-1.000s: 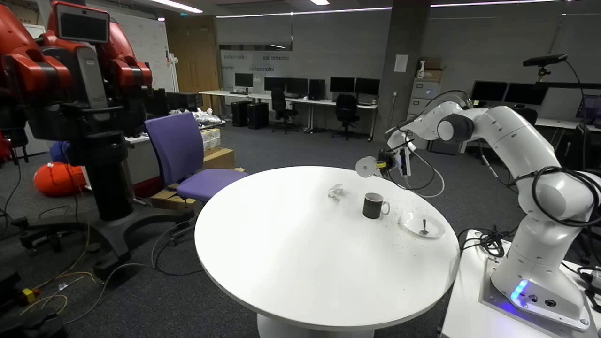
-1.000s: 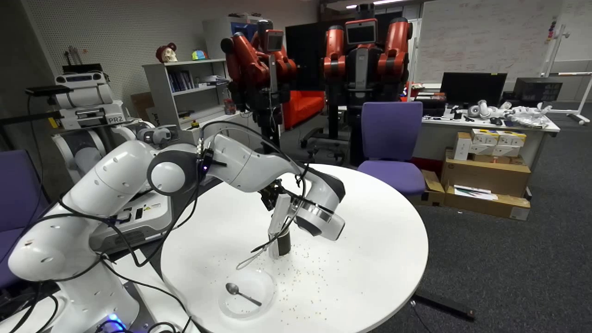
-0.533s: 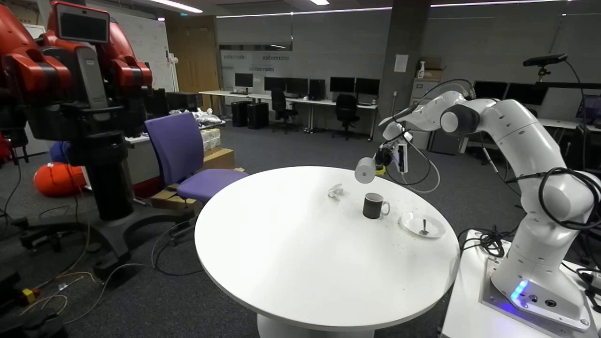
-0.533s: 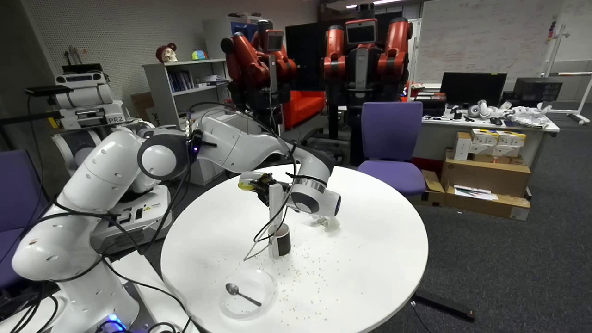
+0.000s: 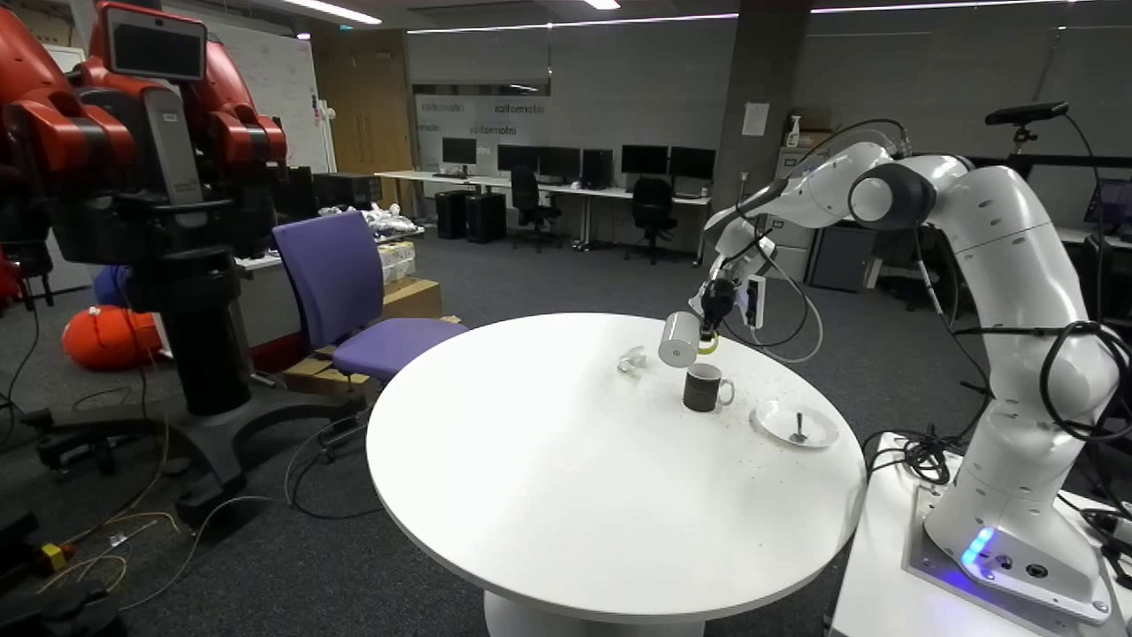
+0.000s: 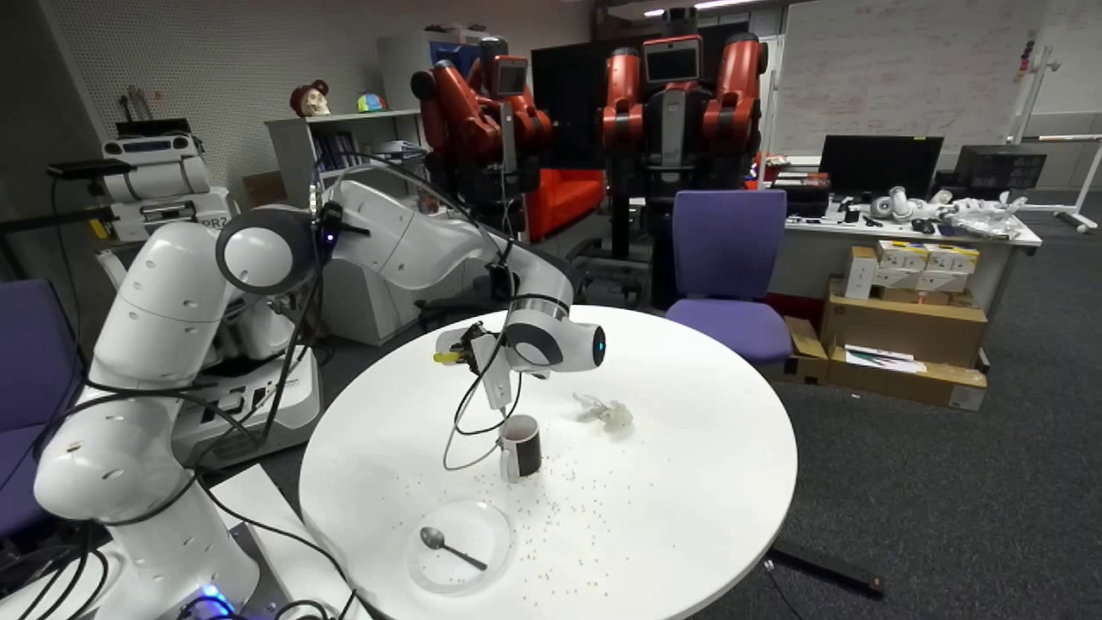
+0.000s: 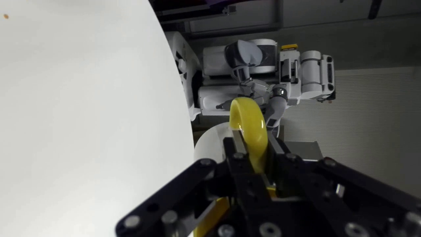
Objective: Pour the liquid from the mug on the left into the mug on the right.
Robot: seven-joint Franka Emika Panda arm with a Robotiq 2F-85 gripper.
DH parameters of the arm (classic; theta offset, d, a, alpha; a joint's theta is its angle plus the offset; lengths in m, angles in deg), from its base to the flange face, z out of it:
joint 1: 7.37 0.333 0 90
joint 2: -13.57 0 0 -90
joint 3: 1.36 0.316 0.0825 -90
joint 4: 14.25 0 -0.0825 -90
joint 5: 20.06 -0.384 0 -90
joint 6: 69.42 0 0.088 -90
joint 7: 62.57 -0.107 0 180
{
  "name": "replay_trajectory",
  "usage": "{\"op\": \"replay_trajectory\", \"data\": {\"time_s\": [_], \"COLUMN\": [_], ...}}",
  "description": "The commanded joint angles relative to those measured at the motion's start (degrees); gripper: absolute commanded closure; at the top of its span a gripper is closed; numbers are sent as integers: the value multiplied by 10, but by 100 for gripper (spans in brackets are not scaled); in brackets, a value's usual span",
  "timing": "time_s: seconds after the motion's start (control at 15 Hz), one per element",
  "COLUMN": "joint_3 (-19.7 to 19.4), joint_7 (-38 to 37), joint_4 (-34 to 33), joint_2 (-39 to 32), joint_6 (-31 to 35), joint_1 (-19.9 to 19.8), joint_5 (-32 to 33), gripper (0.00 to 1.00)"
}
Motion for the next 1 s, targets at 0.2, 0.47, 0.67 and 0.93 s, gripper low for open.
{"op": "replay_trajectory", "data": {"time_s": [0.2, 0.47, 0.67, 0.93], "joint_3": [19, 37, 53, 77], "joint_7": [14, 0, -2, -7], "joint_4": [159, 202, 229, 271], "joint_2": [133, 172, 196, 222], "joint_6": [178, 251, 308, 435], "joint_1": [51, 81, 102, 119], "joint_5": [32, 81, 138, 184], "gripper": [95, 95, 95, 95]}}
